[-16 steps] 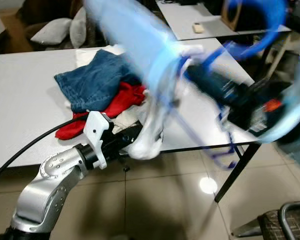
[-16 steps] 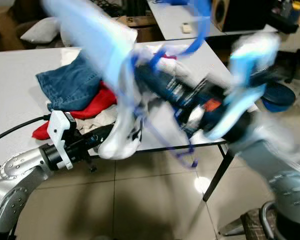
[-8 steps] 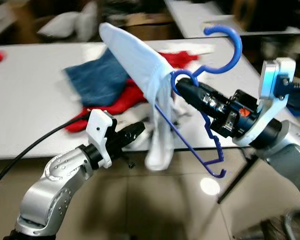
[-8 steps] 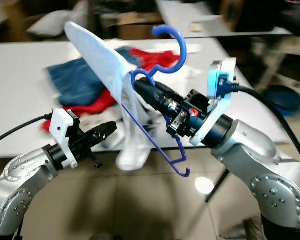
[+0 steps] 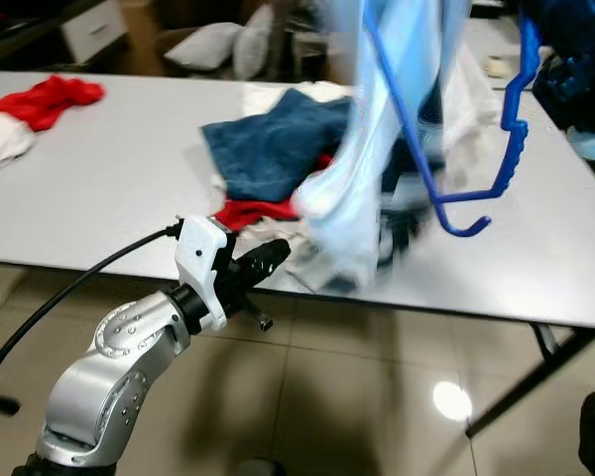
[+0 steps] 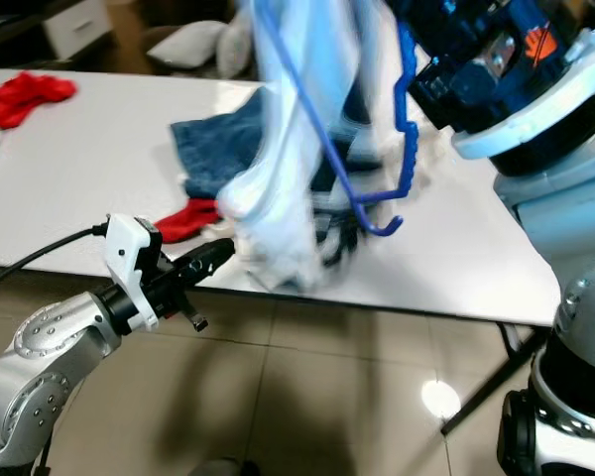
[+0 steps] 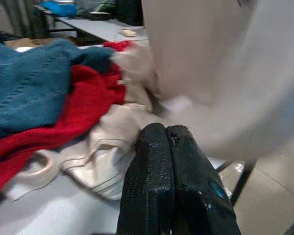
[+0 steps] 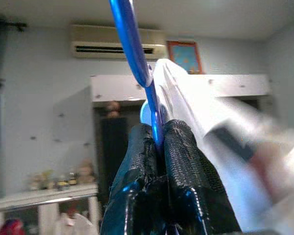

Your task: Hang hanger

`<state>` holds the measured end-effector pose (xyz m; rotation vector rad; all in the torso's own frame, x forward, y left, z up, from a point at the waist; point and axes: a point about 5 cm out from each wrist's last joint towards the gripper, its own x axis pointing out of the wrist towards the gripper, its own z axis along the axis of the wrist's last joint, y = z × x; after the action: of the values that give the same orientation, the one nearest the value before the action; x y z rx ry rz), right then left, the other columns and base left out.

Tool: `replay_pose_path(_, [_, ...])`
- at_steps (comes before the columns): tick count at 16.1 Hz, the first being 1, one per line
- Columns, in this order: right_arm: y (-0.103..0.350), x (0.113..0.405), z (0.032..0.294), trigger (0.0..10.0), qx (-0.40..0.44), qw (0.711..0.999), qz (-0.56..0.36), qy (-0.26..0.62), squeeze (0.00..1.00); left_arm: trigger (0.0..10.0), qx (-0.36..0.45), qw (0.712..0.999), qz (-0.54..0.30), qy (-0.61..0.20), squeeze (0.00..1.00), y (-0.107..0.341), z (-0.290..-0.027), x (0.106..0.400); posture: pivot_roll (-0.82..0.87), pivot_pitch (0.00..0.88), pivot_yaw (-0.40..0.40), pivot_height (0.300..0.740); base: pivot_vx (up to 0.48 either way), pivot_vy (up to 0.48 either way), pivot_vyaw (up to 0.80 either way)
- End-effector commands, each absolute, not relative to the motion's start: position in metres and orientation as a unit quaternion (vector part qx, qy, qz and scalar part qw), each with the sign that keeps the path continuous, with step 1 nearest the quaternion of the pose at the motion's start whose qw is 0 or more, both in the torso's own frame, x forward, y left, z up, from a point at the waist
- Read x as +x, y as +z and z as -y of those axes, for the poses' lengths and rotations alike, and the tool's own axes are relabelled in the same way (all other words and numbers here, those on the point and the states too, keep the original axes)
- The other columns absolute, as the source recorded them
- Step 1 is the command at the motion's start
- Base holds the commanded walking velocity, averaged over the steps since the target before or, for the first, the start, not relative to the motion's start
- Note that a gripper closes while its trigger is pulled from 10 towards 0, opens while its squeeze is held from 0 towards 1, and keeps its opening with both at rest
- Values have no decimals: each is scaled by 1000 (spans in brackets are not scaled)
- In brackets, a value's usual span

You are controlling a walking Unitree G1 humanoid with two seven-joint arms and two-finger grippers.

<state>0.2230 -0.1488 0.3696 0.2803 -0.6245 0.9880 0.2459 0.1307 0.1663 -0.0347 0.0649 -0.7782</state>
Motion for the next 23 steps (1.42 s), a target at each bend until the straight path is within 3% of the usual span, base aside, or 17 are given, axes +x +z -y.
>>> replay_pose_path(1, [366,222,142,10000,137,823,278,476,0,10000,-12,927,-30,-373,0,168,-131,245,-62,0,48,740,0,0,781])
replay_pose_path(4, [306,246,138,10000,105,885,146,430,0,10000,-12,928,-34,-371,0,164,-129,244,-60,0,46,740,0,0,785])
replay_pose_path(7, [287,254,147,10000,120,904,116,394,0,10000,-11,928,-37,-371,0,163,-127,245,-58,0,50,740,0,0,790])
replay_pose_path(13, [286,237,129,10000,136,867,134,460,0,10000,-4,926,-39,-375,0,161,-125,243,-51,0,47,740,0,0,791])
replay_pose_path(15, [330,230,142,10000,233,818,238,470,0,10000,-6,927,-38,-374,0,161,-125,243,-54,0,44,740,0,0,788])
replay_pose_path(16, [333,230,144,10000,240,813,245,470,0,10000,-6,927,-38,-374,0,161,-125,243,-54,0,44,740,0,0,788])
replay_pose_path(18, [290,239,139,10000,130,868,141,459,0,10000,-6,927,-39,-374,0,160,-124,242,-54,0,41,740,0,0,775])
replay_pose_path(20, [265,247,133,10000,94,895,83,428,0,10000,-4,927,-41,-372,0,159,-124,241,-49,0,36,740,0,0,788])
replay_pose_path(23, [243,256,135,10000,98,912,44,396,0,10000,-1,929,-43,-369,0,158,-126,240,-43,0,31,740,0,0,794])
